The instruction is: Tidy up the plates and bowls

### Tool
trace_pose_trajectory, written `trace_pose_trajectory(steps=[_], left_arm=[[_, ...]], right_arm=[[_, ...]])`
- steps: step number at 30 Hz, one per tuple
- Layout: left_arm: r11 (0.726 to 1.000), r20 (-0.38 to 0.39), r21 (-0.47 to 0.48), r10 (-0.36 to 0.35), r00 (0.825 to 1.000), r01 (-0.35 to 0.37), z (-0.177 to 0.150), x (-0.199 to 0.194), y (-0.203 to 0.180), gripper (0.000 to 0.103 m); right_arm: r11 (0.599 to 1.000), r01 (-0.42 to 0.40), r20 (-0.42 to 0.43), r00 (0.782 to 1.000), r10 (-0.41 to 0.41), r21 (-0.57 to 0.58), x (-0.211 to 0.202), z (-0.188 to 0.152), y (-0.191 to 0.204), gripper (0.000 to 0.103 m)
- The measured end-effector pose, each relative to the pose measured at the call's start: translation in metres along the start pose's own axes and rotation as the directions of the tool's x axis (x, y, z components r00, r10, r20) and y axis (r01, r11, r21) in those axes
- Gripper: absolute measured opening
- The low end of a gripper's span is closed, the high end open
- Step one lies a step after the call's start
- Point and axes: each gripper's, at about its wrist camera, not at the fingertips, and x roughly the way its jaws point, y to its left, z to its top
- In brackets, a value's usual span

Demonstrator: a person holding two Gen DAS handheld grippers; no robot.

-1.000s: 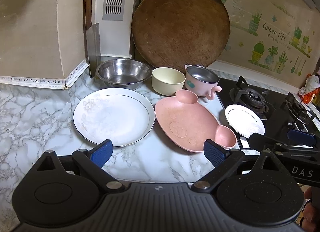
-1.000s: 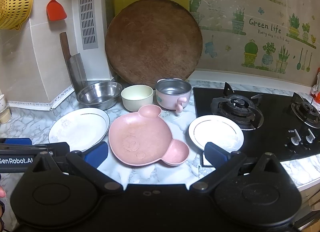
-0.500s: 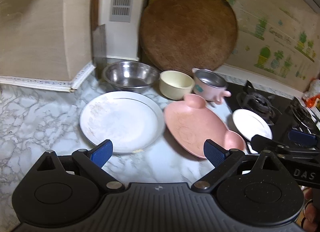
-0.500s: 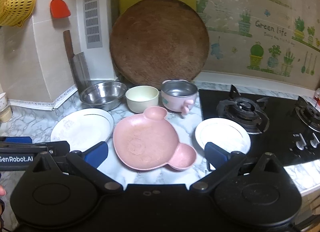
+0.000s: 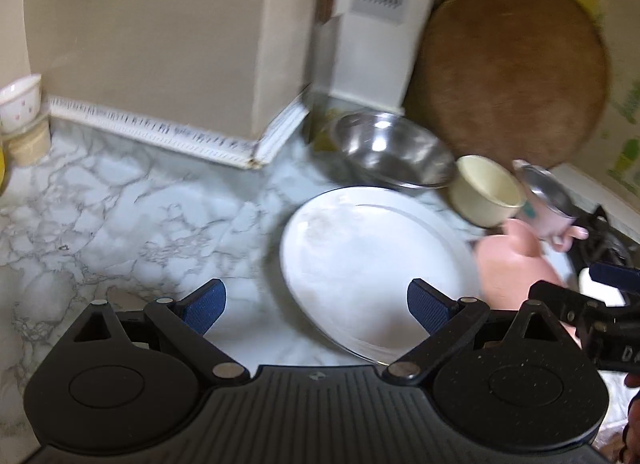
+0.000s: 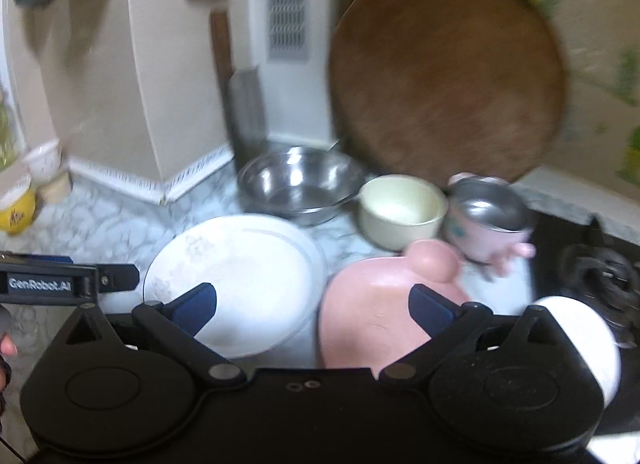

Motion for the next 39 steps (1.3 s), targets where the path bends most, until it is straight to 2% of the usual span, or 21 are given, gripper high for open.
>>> trace_pose_trajectory(steps=[4, 7, 9, 11, 12, 13, 16, 19, 26, 29, 30, 32, 34, 36, 38, 39], left_arm=[[0.999, -0.040, 0.004, 0.043, 0.998, -0.043, 0.007, 0.030, 0.014, 0.097], [0.999, -0.078, -0.016, 0.046, 0.996, -0.047, 0.011, 0.049, 0.023, 0.097], [0.999, -0.111, -0.040, 0.031, 0.993, -0.035, 0.014, 0.060, 0.028, 0.090], [0.998, -0.142, -0.067, 0.009, 0.990, -0.019, 0.017, 0.069, 0.032, 0.077], [0.997, -0.158, -0.082, -0.003, 0.987, -0.010, 0.018, 0.072, 0.033, 0.074], [0.996, -0.170, -0.094, -0.013, 0.985, -0.003, 0.018, 0.076, 0.035, 0.074], [0.995, -0.188, -0.104, -0.027, 0.982, 0.007, 0.019, 0.084, 0.036, 0.074], [0.993, -0.208, -0.116, -0.041, 0.977, 0.017, 0.020, 0.089, 0.037, 0.063], [0.990, -0.238, -0.140, -0.063, 0.969, 0.030, 0.017, 0.096, 0.040, 0.063], [0.987, -0.240, -0.154, -0.093, 0.966, 0.056, 0.016, 0.096, 0.038, 0.063], [0.987, -0.239, -0.152, -0.092, 0.967, 0.056, 0.015, 0.096, 0.037, 0.060], [0.988, -0.243, -0.148, -0.086, 0.966, 0.051, 0.015, 0.096, 0.035, 0.039], [0.984, -0.247, -0.167, -0.098, 0.964, 0.058, 0.014, 0.096, 0.037, 0.032], [0.983, -0.244, -0.171, -0.101, 0.965, 0.059, 0.014, 0.094, 0.038, 0.031], [0.982, -0.240, -0.173, -0.119, 0.963, 0.078, 0.013, 0.093, 0.037, 0.019], [0.981, -0.239, -0.173, -0.127, 0.963, 0.087, 0.014, 0.092, 0.036, 0.016]], right_arm=[[1.000, -0.015, -0.082, 0.997, 0.015, 0.002, 0.049, 0.018, -0.002, 0.098], [1.000, -0.002, -0.121, 0.993, 0.000, -0.013, 0.080, 0.031, -0.003, 0.091], [1.000, 0.005, -0.145, 0.989, -0.007, -0.014, 0.098, 0.039, -0.006, 0.083], [1.000, -0.010, -0.176, 0.984, 0.011, 0.008, 0.112, 0.044, -0.009, 0.077], [1.000, -0.014, -0.189, 0.982, 0.017, 0.016, 0.119, 0.046, -0.011, 0.075], [1.000, -0.014, -0.199, 0.980, 0.017, 0.019, 0.124, 0.048, -0.012, 0.074], [0.999, -0.041, -0.227, 0.973, 0.040, 0.000, 0.136, 0.050, -0.013, 0.063], [0.998, -0.061, -0.269, 0.961, 0.060, 0.007, 0.148, 0.050, -0.016, 0.055], [0.995, -0.092, -0.324, 0.941, 0.100, 0.039, 0.159, 0.046, -0.018, 0.041], [0.993, -0.103, -0.338, 0.934, 0.117, 0.058, 0.162, 0.044, -0.020, 0.033], [0.993, -0.104, -0.340, 0.933, 0.120, 0.063, 0.163, 0.044, -0.021, 0.030], [0.992, -0.113, -0.345, 0.930, 0.128, 0.064, 0.164, 0.043, -0.021, 0.023], [0.991, -0.120, -0.347, 0.928, 0.136, 0.067, 0.165, 0.043, -0.021, 0.021], [0.990, -0.121, -0.347, 0.928, 0.139, 0.074, 0.165, 0.043, -0.022, 0.018], [0.989, -0.119, -0.347, 0.927, 0.141, 0.084, 0.165, 0.043, -0.024, 0.016], [0.989, -0.119, -0.347, 0.927, 0.143, 0.089, 0.165, 0.043, -0.025, 0.015]])
